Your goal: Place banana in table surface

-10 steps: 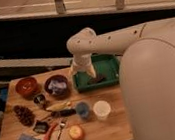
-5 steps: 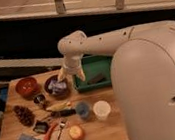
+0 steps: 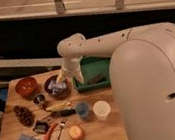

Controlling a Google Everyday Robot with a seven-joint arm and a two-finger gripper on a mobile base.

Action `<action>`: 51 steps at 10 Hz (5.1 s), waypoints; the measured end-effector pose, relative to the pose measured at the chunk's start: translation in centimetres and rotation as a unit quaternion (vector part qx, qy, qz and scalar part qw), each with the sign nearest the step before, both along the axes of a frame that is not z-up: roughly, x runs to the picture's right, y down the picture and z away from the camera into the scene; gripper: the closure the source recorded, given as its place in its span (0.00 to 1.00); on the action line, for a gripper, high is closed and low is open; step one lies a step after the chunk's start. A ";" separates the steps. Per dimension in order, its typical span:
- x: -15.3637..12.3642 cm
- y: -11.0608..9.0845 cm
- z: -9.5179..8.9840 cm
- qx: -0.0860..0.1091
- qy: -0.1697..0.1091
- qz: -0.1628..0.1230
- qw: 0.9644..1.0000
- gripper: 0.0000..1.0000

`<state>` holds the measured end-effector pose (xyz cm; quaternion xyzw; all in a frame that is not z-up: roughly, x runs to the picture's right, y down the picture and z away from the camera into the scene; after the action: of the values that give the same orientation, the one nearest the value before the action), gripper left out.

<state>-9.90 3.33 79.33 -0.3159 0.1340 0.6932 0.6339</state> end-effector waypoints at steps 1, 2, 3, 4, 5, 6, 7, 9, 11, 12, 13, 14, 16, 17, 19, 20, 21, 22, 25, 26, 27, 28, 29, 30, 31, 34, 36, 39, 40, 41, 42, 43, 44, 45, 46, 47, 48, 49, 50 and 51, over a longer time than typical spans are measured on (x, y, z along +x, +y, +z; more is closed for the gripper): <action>-1.6 1.0 -0.1 -0.006 -0.016 -0.008 1.000 0.20; -3.4 1.9 0.0 -0.011 -0.034 -0.019 0.999 0.20; -4.8 2.4 0.1 -0.015 -0.048 -0.028 0.998 0.20; -6.1 3.1 0.2 -0.021 -0.064 -0.038 0.997 0.20; -6.9 3.7 0.6 -0.029 -0.075 -0.049 0.996 0.20; -7.5 4.1 1.1 -0.034 -0.083 -0.057 0.994 0.20; -7.9 4.6 1.7 -0.043 -0.086 -0.063 0.993 0.20; -7.5 5.6 2.8 -0.060 -0.085 -0.064 0.992 0.20; -6.6 7.2 4.0 -0.085 -0.082 -0.057 0.991 0.20; -6.5 7.9 4.3 -0.095 -0.084 -0.056 0.990 0.20; -6.6 8.5 4.5 -0.105 -0.086 -0.056 0.989 0.20; -6.8 9.4 4.7 -0.118 -0.092 -0.058 0.987 0.20; -7.7 10.6 4.4 -0.135 -0.107 -0.063 0.983 0.20; -7.9 11.0 4.3 -0.142 -0.112 -0.065 0.981 0.20; -7.8 11.8 4.7 -0.155 -0.113 -0.066 0.979 0.25; -8.1 12.1 4.9 -0.159 -0.113 -0.069 0.978 0.34; -8.2 12.1 5.1 -0.160 -0.113 -0.071 0.978 0.44; -8.1 12.0 5.5 -0.160 -0.110 -0.072 0.978 0.54; -8.4 11.1 6.6 -0.155 -0.105 -0.078 0.979 0.85; -8.2 10.8 6.7 -0.151 -0.102 -0.077 0.980 0.94; -7.8 10.4 6.5 -0.146 -0.099 -0.077 0.981 0.99; -7.4 9.8 6.2 -0.135 -0.095 -0.073 0.984 0.99; -7.1 8.9 5.6 -0.122 -0.091 -0.068 0.986 0.99; -6.5 7.6 4.7 -0.103 -0.085 -0.062 0.989 0.99; -6.1 6.2 3.7 -0.083 -0.081 -0.054 0.992 0.99; -4.7 1.8 0.4 -0.014 -0.072 -0.030 0.997 0.99; -3.9 -0.7 -1.4 0.035 -0.066 -0.018 0.997 0.99; -3.6 -1.4 -1.9 0.055 -0.063 -0.016 0.996 0.99; -3.7 -0.9 -1.5 0.050 -0.063 -0.017 0.997 0.99; -3.6 -0.4 -1.0 0.042 -0.063 -0.019 0.997 0.99; -3.6 0.4 -0.3 0.030 -0.063 -0.025 0.997 0.99; -3.7 1.4 0.2 0.018 -0.064 -0.031 0.997 0.99; -4.2 2.7 0.6 0.001 -0.067 -0.039 0.997 0.99; -4.7 4.1 0.9 -0.019 -0.069 -0.049 0.996 0.99; -4.6 4.9 1.2 -0.033 -0.068 -0.054 0.996 0.99; -4.5 5.9 1.7 -0.049 -0.064 -0.060 0.995 0.98; -5.0 7.5 2.4 -0.069 -0.060 -0.074 0.993 0.90; -5.6 8.4 2.9 -0.079 -0.061 -0.081 0.992 0.82; -5.8 8.9 3.4 -0.087 -0.057 -0.084 0.991 0.73; -6.0 8.9 3.7 -0.092 -0.052 -0.084 0.991 0.61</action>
<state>-15.90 12.18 83.01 -0.3965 0.1902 0.6050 0.6637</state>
